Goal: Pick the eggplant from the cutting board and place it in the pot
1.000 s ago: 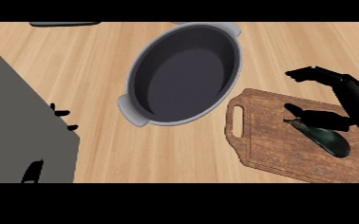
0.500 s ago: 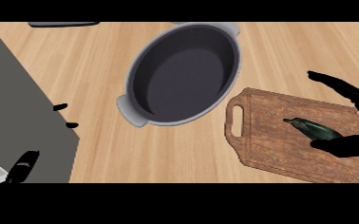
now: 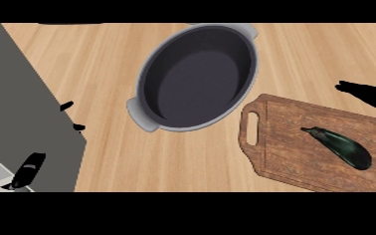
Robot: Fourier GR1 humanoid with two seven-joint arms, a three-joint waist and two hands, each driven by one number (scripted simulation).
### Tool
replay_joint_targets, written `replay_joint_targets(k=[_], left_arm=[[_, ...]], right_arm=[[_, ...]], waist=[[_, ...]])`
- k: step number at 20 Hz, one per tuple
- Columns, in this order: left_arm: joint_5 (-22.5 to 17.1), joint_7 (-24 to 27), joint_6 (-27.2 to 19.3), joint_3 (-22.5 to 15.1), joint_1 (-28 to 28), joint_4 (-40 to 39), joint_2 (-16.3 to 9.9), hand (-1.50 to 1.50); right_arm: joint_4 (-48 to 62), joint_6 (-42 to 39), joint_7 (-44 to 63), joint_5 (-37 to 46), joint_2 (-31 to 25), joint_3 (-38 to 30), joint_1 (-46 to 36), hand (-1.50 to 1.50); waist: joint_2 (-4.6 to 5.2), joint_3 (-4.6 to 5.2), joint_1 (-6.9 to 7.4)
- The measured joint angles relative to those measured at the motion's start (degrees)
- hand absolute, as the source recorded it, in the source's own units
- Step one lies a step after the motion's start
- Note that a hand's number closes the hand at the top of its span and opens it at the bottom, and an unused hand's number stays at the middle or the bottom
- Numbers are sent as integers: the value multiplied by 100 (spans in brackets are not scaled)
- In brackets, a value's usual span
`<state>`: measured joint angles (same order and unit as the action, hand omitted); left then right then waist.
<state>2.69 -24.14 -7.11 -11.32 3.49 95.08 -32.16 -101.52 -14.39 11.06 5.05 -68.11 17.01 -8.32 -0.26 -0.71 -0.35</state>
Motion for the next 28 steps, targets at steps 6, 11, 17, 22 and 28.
replay_joint_targets(k=[6, 11, 17, 22, 28], left_arm=[[-92, -15, 16, -78, -129, -81, -26, 0], [-188, -35, -15, -123, -169, -130, -69, 0], [-266, 11, -119, -196, -240, -185, -105, 0], [-432, 32, -223, -274, -296, -233, -178, 0], [-655, 43, -368, -384, -361, -292, -288, 0]], right_arm=[[-326, -1010, 830, -350, -357, 272, -114, -150], [-469, -1328, 1442, -435, -358, 395, -172, -150], [-237, -1405, 1751, -311, -98, 509, -212, -150], [-63, -1450, 1856, -58, 157, 679, -264, -150], [255, -1349, 1712, 387, 538, 879, -309, -150]], waist=[[20, -27, 74], [14, -47, 74], [27, -66, 108], [27, -71, 115], [26, -79, 110]])
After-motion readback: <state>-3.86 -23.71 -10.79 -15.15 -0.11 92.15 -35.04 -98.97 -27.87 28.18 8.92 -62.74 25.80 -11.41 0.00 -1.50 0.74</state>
